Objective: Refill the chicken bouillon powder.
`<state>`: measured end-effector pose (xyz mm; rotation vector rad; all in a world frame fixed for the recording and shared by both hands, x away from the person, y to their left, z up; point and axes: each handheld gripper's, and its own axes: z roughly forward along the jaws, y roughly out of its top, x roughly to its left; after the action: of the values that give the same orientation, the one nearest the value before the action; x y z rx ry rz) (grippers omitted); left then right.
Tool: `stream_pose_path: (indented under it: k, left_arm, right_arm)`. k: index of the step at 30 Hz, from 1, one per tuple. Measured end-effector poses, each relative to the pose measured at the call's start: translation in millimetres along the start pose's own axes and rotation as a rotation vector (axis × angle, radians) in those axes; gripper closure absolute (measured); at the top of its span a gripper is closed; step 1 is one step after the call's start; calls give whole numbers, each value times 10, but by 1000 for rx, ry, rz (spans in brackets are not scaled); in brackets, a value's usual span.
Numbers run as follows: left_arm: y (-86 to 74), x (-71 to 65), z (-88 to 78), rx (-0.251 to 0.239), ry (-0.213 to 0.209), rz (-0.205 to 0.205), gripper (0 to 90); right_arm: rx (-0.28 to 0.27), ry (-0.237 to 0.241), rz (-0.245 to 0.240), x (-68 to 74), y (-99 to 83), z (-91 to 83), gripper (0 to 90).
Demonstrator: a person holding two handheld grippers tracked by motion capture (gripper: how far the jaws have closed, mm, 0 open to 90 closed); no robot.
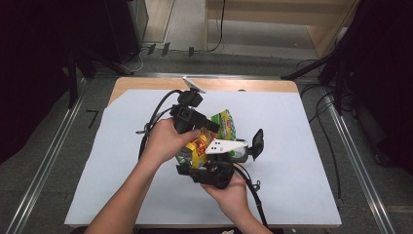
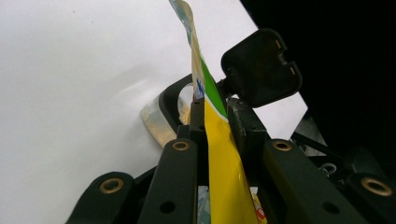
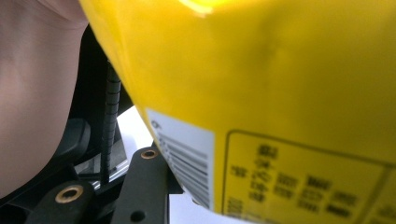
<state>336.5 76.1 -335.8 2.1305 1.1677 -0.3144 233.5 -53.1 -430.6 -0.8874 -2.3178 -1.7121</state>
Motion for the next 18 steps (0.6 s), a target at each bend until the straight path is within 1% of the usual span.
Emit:
stream_pose_path:
  k: [8,18]
  left_arm:
    - [-12,12,-9,8,7,3,828]
    - [-13,25,-8,12,4,-1,833]
  right_arm:
    - [9,-3,-12,9,-5,16,661]
    - [12,-1,-16,10,-5,13,661]
